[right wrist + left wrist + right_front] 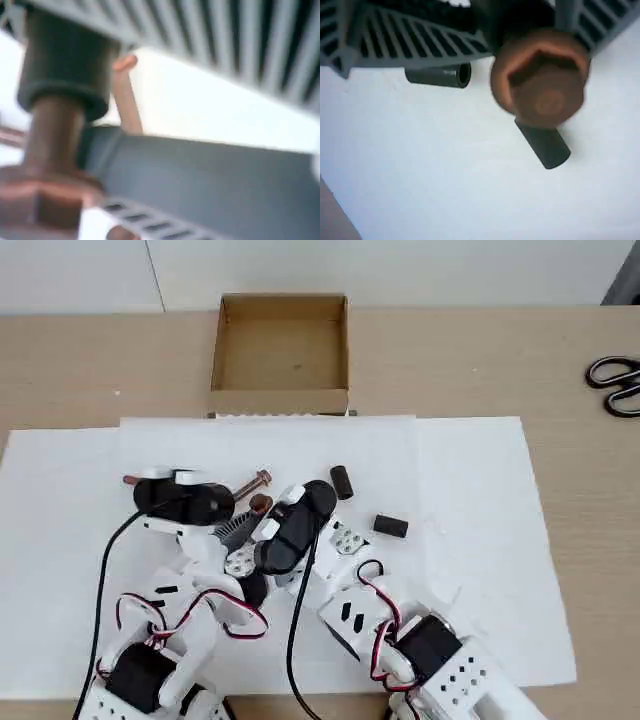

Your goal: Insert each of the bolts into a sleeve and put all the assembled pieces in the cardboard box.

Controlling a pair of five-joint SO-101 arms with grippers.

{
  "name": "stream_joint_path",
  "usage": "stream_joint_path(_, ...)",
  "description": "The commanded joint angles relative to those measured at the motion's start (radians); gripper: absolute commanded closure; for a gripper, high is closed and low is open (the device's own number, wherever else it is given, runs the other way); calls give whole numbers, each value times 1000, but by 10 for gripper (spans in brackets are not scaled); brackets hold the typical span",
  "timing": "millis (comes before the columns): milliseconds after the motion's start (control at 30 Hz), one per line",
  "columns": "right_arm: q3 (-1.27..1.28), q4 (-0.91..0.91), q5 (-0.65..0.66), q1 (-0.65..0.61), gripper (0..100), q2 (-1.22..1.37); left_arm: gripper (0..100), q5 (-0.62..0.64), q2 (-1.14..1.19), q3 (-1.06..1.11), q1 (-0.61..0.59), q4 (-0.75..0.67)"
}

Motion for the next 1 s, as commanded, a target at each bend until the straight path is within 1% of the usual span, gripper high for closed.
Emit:
stream_joint_path(0, -18, -56, 6, -8, 995, -12, 745, -9, 11, -51, -2, 12)
stream_joint_path(100, -11, -56, 6, -8, 995, -12, 745, -92, 11, -67, -51, 14)
stream_joint_path(300, -11, -58, 6, -8, 995, -12, 745, -281, 11, -71, -193, 14)
stream_joint_path(400, -9, -59, 6, -8, 995, -12, 745, -339, 3, -74, -233, 11)
stream_joint_path(500, -9, -59, 6, -8, 995, -12, 746, -339, 3, -114, -241, 15)
stream_joint_path(633, -9, -56, 6, -7, 995, -12, 750, -287, 9, -196, -241, 11)
stream_joint_path(667, -8, -56, 6, -5, 995, -12, 764, -278, 8, -211, -241, 12)
stream_joint_path(733, -8, -56, 3, 7, 995, -12, 830, -272, 3, -229, -241, 12)
stream_joint_path(833, -8, -58, 3, 44, 995, -12, 984, -272, 3, -232, -241, 12)
stream_joint_path(867, -8, -61, 3, 61, 995, -12, 1000, -272, 3, -229, -241, 11)
stream_joint_path(900, -14, -64, 3, 85, 995, -12, 983, -272, 3, -225, -241, 12)
stream_joint_path(967, -25, -88, 3, 143, 995, -8, 995, -278, 3, -191, -242, 11)
